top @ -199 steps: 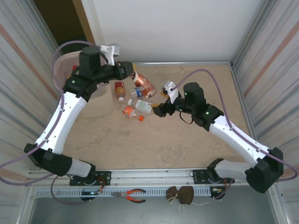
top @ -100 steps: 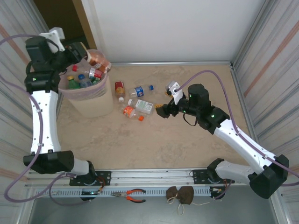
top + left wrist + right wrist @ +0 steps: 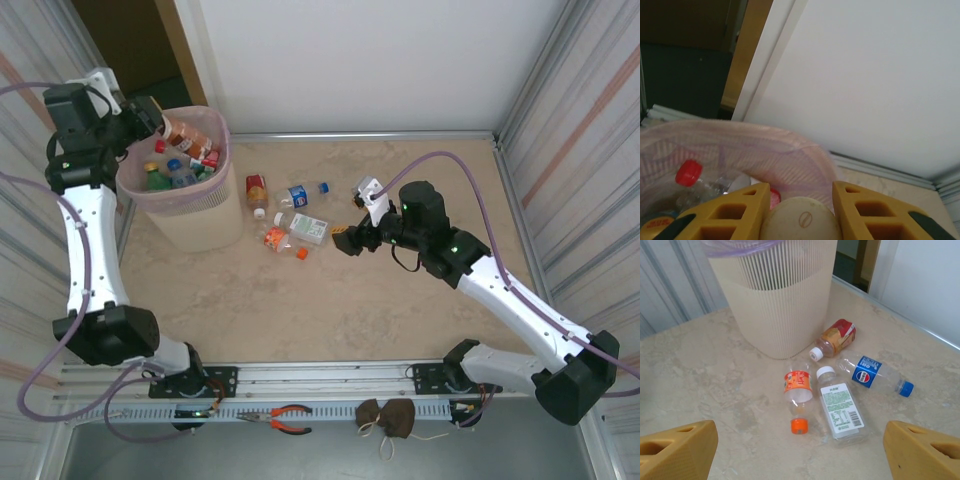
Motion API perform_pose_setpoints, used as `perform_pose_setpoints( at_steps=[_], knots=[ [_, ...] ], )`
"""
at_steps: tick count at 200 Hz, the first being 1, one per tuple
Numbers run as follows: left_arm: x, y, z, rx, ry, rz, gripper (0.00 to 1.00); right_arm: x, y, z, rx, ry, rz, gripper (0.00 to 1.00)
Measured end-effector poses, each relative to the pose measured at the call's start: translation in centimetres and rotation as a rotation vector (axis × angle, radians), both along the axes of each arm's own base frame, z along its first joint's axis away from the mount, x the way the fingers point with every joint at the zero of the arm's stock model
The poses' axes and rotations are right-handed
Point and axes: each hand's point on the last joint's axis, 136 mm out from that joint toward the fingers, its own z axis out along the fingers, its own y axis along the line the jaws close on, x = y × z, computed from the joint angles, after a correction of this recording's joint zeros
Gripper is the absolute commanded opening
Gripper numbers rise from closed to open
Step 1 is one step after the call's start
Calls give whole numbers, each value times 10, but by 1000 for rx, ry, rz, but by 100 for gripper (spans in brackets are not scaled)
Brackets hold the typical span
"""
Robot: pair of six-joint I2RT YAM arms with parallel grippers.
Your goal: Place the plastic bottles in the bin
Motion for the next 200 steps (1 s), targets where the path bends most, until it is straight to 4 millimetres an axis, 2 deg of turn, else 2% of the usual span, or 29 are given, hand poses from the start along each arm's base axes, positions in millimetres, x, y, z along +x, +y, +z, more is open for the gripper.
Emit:
perform_pose_setpoints(
  at_steps=[37, 43, 101, 127, 152, 173, 188, 200],
  knots=[
    [15, 4, -73, -27, 155, -3, 21, -1, 1, -1, -2, 1, 2, 85],
    [16, 4, -80, -31, 164, -6, 21, -1, 1, -1, -2, 1, 2, 85],
    [26, 4, -80, -20, 109, -15, 27, -1, 1, -1, -3, 1, 3, 85],
    [30, 5, -82, -15, 91, -14, 37, -1, 1, -1, -2, 1, 3, 85],
    [31, 9, -84, 0, 88, 0, 42, -2, 2, -1, -2, 1, 4, 85],
    [26, 14, -104, 7, 156, 21, 56, -3, 2, -1, -3, 1, 8, 85],
    [20, 18, -118, 11, 213, 38, 59, -3, 2, -1, -5, -1, 9, 85],
    [17, 22, -122, 15, 232, 50, 61, -3, 2, -1, -5, -1, 9, 85]
  ],
)
